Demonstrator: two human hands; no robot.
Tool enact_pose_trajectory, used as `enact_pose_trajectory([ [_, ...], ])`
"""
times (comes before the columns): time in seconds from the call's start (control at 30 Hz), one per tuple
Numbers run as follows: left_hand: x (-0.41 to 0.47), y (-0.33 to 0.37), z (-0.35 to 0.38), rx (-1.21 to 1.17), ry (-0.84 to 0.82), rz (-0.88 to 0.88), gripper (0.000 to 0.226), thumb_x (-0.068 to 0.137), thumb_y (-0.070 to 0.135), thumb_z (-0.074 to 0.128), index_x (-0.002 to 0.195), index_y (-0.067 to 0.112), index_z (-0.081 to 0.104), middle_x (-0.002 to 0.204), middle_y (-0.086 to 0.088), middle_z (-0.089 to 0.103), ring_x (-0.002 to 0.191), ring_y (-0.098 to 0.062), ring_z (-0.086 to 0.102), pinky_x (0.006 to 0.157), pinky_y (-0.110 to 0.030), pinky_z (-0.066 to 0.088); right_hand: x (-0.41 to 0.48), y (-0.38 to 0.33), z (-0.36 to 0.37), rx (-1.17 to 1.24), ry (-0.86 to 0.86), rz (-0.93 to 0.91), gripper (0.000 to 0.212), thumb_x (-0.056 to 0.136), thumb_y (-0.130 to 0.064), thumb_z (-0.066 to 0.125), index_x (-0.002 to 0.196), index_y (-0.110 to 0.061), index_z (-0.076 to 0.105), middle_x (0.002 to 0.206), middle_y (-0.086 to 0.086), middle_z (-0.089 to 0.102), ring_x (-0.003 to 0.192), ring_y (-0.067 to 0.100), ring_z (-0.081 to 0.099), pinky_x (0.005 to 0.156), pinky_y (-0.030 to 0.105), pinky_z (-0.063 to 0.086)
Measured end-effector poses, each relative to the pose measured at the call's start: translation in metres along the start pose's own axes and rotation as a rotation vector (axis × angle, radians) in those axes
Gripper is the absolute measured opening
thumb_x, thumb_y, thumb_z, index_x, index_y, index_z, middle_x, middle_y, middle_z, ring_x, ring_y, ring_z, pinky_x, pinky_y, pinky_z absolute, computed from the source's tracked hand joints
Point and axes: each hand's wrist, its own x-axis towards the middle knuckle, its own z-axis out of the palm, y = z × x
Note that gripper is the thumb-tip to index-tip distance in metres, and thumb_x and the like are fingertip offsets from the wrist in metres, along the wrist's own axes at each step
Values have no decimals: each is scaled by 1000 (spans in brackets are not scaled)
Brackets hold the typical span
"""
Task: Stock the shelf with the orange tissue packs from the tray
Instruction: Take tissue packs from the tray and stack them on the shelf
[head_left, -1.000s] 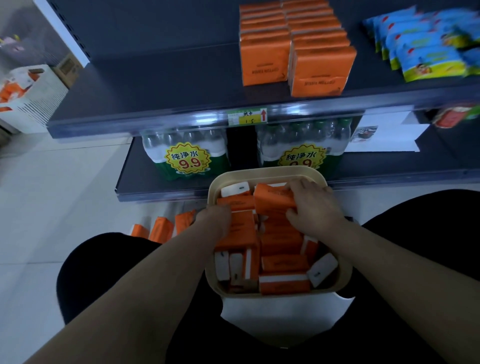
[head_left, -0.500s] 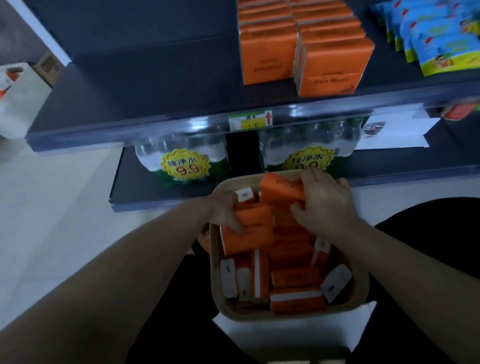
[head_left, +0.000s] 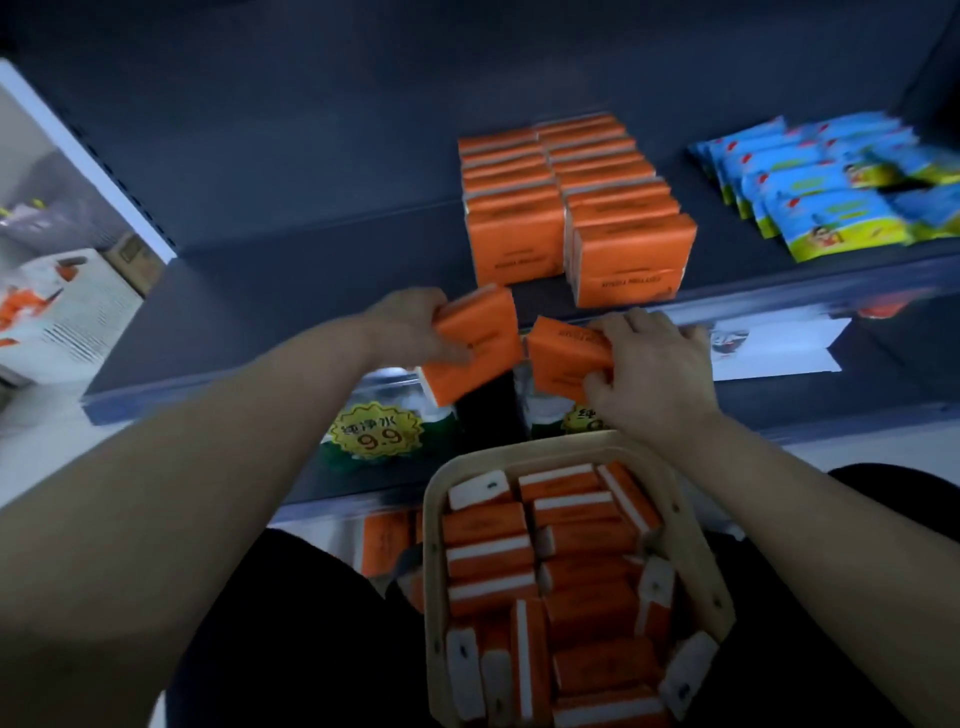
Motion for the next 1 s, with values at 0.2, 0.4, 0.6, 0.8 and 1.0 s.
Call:
enact_pose_trajectory([
  [0.2, 30, 23, -17, -96, 242, 161, 41, 76, 21, 72, 110, 20, 49, 110, -2, 59, 99, -20, 58, 82, -30, 48, 9, 12, -23, -4, -60, -35, 49, 74, -40, 46, 119, -21, 56, 108, 4, 56, 103, 27, 53, 84, 41, 33],
  [0.4, 69, 39, -18, 158, 384, 314, 44, 82, 26, 70, 122, 21, 53, 120, -5, 47, 116, -23, 45, 94, -34, 43, 19, 26, -33, 15, 58, -80, 52, 66, -43, 49, 110, -18, 62, 97, 4, 55, 93, 28, 56, 81, 40, 36],
  [0.6, 91, 38, -9, 420, 543, 289, 48, 84, 39, 68, 128, 25, 54, 123, -5, 49, 117, -25, 43, 90, -42, 47, 36, 22, -34, 29, 115, -300, 43, 74, -36, 58, 115, -25, 61, 101, -3, 52, 96, 20, 46, 76, 33, 22],
  [0.8, 101, 28, -20, 152, 430, 349, 45, 77, 27, 78, 118, 20, 61, 112, -2, 55, 100, -15, 55, 86, -26, 45, 66, -4, -34, -11, 120, -344, 44, 79, -27, 69, 123, -27, 61, 107, -5, 58, 101, 22, 47, 77, 37, 30],
  [1.0, 87, 20, -32, -464, 251, 269, 17, 98, 28, 52, 97, 23, 68, 100, 7, 67, 95, -8, 63, 87, -30, 52, 98, -31, -30, -113, 91, -300, 37, 86, -18, 62, 122, -26, 61, 112, -1, 59, 113, 25, 46, 83, 40, 29],
])
